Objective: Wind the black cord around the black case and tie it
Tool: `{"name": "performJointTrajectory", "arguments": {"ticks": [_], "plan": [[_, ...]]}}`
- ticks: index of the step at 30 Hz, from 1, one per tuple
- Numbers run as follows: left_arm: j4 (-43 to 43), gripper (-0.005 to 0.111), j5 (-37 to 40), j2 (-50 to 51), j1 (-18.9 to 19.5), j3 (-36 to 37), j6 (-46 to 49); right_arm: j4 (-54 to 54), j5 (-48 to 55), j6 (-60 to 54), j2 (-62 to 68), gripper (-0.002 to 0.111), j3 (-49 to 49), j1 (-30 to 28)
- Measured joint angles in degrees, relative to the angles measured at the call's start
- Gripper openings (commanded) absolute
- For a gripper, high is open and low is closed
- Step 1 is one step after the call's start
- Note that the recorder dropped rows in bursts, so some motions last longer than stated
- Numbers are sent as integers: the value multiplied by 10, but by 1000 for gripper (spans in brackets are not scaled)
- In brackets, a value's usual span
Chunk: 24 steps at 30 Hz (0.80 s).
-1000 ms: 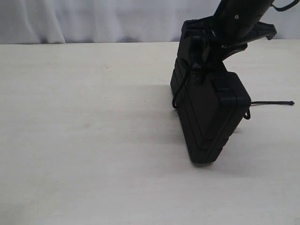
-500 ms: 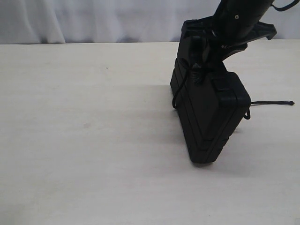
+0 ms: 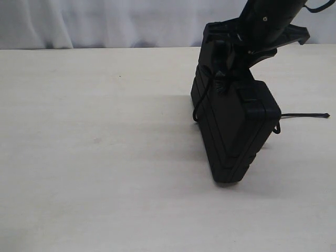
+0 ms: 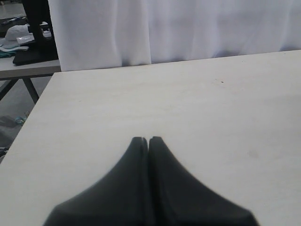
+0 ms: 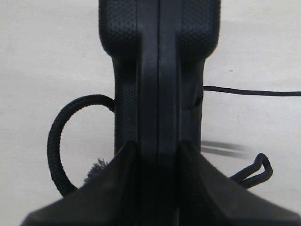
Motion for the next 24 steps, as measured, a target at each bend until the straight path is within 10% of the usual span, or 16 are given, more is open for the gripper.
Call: {"name": "performJointTrajectory", "arguments": {"ticks": [24], "plan": [[3, 0, 0, 0, 0, 0, 0, 0, -32, 0, 3, 4, 0, 0]]}}
